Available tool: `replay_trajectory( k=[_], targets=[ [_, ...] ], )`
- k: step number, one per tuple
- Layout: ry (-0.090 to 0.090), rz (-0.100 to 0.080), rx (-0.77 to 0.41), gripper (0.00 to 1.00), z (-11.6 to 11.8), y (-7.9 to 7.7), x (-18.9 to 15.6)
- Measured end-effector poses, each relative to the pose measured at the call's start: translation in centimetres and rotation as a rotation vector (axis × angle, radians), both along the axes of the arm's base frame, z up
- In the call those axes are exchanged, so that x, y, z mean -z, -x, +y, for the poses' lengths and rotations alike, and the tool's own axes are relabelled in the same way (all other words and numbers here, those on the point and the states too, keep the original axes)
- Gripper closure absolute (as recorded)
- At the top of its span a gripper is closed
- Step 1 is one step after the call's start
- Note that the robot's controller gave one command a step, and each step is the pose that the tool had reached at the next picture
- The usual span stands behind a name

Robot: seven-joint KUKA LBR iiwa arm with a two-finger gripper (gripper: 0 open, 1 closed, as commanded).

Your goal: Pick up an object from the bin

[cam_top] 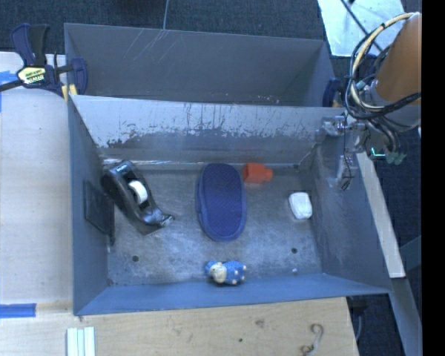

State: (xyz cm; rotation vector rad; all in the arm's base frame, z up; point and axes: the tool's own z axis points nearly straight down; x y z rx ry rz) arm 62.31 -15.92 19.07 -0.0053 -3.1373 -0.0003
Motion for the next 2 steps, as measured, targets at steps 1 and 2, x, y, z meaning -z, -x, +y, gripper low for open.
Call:
replay_trajectory(
  k=[1,2],
  targets=[
    [-0.002,-0.001,-0.233,0.0,0.29,3.52,12.4],
    [-0.001,-0.009,-0.236,1.0,0.4,3.22,11.99]
  ],
)
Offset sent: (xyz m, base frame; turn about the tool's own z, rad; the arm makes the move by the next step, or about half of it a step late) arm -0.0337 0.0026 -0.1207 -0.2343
